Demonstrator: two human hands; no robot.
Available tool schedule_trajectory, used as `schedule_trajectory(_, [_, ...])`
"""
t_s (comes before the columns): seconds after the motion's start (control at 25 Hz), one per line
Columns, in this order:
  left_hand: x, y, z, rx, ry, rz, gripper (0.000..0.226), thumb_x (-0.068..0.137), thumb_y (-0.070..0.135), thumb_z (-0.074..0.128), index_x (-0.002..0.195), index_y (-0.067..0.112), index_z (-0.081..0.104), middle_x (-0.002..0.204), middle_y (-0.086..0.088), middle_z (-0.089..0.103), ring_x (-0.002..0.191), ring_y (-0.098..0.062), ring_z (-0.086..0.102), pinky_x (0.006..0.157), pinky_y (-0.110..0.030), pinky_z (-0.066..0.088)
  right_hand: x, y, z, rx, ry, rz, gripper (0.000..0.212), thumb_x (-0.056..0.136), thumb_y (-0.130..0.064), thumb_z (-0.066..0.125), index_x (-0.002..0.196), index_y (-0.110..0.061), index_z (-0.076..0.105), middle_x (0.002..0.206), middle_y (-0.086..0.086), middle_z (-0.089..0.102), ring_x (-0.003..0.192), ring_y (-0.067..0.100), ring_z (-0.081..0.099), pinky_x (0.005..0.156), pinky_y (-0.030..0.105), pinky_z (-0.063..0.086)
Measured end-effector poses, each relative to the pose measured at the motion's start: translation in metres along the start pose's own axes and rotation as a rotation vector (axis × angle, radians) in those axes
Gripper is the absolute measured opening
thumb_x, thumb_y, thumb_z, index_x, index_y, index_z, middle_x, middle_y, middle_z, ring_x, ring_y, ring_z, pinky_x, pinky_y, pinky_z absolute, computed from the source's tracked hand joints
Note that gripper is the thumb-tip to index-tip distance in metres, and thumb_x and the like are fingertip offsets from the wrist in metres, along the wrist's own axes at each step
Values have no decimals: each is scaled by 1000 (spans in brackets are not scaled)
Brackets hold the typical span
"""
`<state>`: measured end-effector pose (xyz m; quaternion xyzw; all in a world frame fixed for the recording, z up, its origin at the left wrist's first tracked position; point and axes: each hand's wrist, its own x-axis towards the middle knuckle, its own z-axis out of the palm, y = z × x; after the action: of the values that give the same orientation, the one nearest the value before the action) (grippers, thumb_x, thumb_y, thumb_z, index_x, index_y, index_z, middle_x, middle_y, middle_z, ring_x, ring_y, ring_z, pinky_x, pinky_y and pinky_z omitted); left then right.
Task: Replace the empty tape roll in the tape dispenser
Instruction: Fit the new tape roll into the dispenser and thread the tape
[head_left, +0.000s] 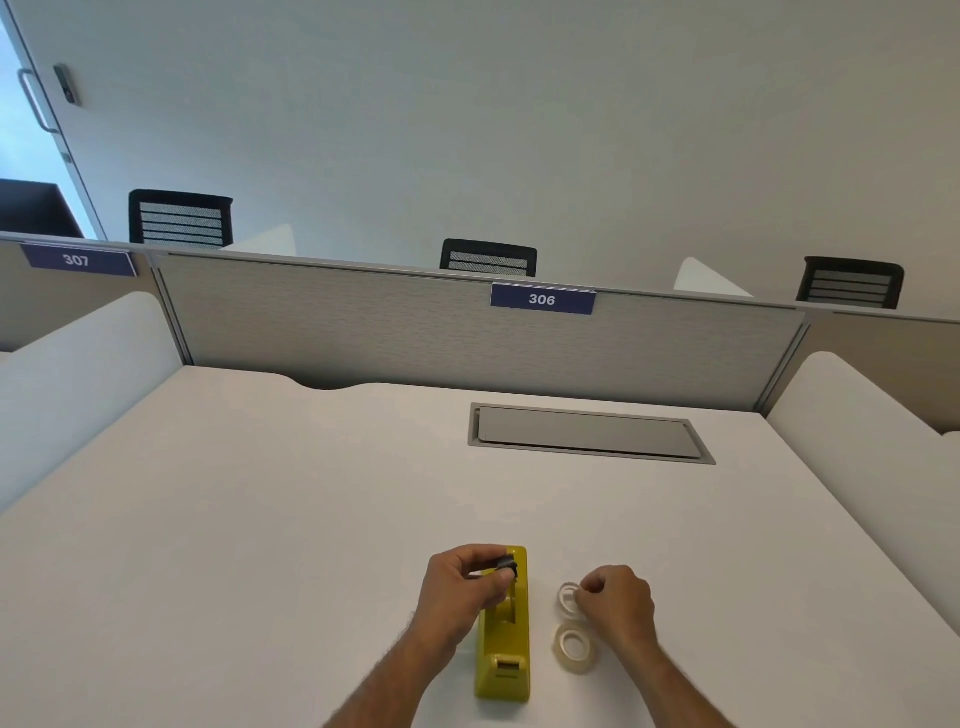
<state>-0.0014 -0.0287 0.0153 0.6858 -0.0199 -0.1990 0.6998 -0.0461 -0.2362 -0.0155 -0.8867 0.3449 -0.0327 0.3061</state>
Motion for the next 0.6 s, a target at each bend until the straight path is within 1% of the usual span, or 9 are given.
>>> schedule_trajectory(0.2, [0,1,-1,11,-6,3,23,83,6,79,94,26,78,99,0,79,94,-20,74,70,-24,62,1,3,1,11,-10,11,13,76,-15,70,64,-15,73,63,-7,71,63,14,62,51,22,41])
schedule_trajectory(0.28, [0,1,-1,27,-4,6,22,83,7,79,96,26,77,100,1,78,94,-18,73,70,-23,61,-1,2,0,44,-9,14,10,78,-17,71,68,-15,73,67,-6,71,70,18,64,58,24,44])
schedule_trajectory(0.36, [0,1,-1,34,-1,8,22,83,9,79,97,26,77,102,2,78,95,-18,73,71,-23,62,-6,1,-3,87,-18,16,1,78,-19,72,80,-18,72,74,-8,68,81,19,65,68,26,47])
schedule_trajectory(0.4, [0,1,-1,33,0,8,22,83,9,79,96,27,76,102,1,78,95,-18,73,71,-24,62,-10,1,-4,107,-28,14,8,77,-19,73,84,-19,71,75,-9,67,83,18,65,72,28,50])
schedule_trajectory(0.44, [0,1,-1,29,0,9,23,83,9,79,95,27,76,102,1,78,95,-18,73,71,-24,62,-14,2,-4,115,-41,-9,13,75,-20,74,86,-20,68,76,-10,66,80,16,65,74,30,53])
schedule_trajectory(0.48, [0,1,-1,24,0,8,23,83,8,79,94,28,76,101,1,78,94,-18,73,71,-24,62,-21,3,-5,107,-51,-32,19,72,-24,76,87,-21,64,76,-10,65,76,13,63,72,31,55])
schedule_trajectory(0.52, [0,1,-1,18,-1,7,23,83,8,79,94,28,76,100,1,78,94,-19,74,70,-24,61,-26,5,-5,83,-64,-66,28,69,-33,78,88,-23,60,77,-9,64,72,10,61,68,28,54])
schedule_trajectory(0.6, [-1,0,-2,14,-1,5,24,83,7,79,94,28,75,100,2,78,96,-19,73,71,-25,62,-38,10,-6,19,-107,-118,49,59,-54,81,88,-27,52,78,-10,61,69,8,58,58,19,45])
